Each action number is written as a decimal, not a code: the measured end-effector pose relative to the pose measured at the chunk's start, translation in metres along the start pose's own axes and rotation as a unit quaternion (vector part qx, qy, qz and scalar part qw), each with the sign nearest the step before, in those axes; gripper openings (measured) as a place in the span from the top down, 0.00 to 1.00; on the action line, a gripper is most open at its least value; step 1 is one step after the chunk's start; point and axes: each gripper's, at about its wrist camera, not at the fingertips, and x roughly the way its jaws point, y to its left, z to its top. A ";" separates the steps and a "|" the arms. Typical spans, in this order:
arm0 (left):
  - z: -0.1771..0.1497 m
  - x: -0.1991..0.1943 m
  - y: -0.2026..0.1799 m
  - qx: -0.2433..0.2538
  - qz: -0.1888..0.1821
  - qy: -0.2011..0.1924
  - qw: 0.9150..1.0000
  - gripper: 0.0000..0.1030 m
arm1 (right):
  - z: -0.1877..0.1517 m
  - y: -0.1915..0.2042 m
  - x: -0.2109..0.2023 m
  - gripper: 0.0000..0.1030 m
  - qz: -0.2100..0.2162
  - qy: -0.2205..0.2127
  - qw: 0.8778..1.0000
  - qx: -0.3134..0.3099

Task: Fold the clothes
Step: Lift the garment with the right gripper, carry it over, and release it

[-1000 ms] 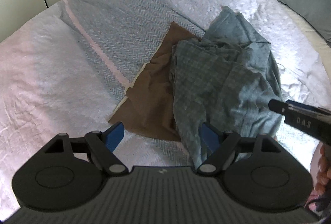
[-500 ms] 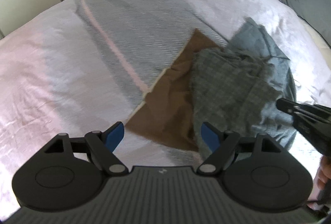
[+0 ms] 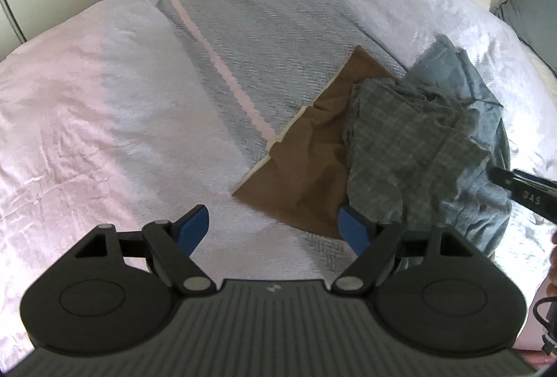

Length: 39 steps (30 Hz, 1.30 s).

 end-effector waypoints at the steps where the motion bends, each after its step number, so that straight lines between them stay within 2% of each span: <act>1: 0.000 0.000 0.000 -0.001 0.000 0.000 1.000 0.23 | 0.000 0.000 0.000 0.32 0.003 -0.005 1.000 -0.004; 2: 0.001 0.002 -0.003 0.002 -0.001 0.000 1.000 0.23 | 0.001 0.000 0.000 0.42 0.006 -0.010 1.000 -0.008; 4: 0.005 0.006 -0.009 0.006 -0.002 0.000 1.000 0.23 | 0.002 -0.001 0.005 0.56 0.018 -0.003 1.000 -0.009; 7: 0.011 0.012 -0.018 0.009 -0.003 0.001 1.000 0.23 | 0.003 -0.006 0.018 0.56 0.032 0.012 0.999 -0.005; 8: 0.013 0.013 -0.020 0.011 -0.004 0.002 1.000 0.23 | 0.002 -0.005 0.020 0.63 0.039 0.017 0.999 -0.014; 10: 0.015 0.015 -0.024 0.014 -0.005 0.003 1.000 0.23 | 0.000 -0.002 0.023 0.99 0.052 0.027 0.998 -0.035; 13: 0.016 0.014 -0.025 0.016 -0.008 0.000 1.000 0.23 | -0.001 0.010 0.002 1.00 0.077 -0.001 0.995 -0.069; 20: 0.011 -0.002 -0.011 -0.005 0.001 -0.012 1.000 0.23 | 0.004 0.050 -0.053 1.00 0.169 -0.026 0.984 -0.052; 24: 0.002 -0.024 0.011 -0.028 0.014 -0.026 0.999 0.23 | 0.018 0.078 -0.082 1.00 0.215 -0.040 0.975 -0.046; 28: -0.020 -0.060 0.047 -0.065 0.033 -0.048 0.996 0.23 | 0.042 0.114 -0.118 1.00 0.258 -0.071 0.962 -0.050; 32: -0.052 -0.101 0.088 -0.107 0.058 -0.072 0.990 0.23 | 0.066 0.154 -0.168 1.00 0.306 -0.119 0.942 -0.064; 39: -0.130 -0.188 0.166 -0.182 0.100 -0.124 0.970 0.23 | 0.098 0.224 -0.288 1.00 0.392 -0.235 0.886 -0.080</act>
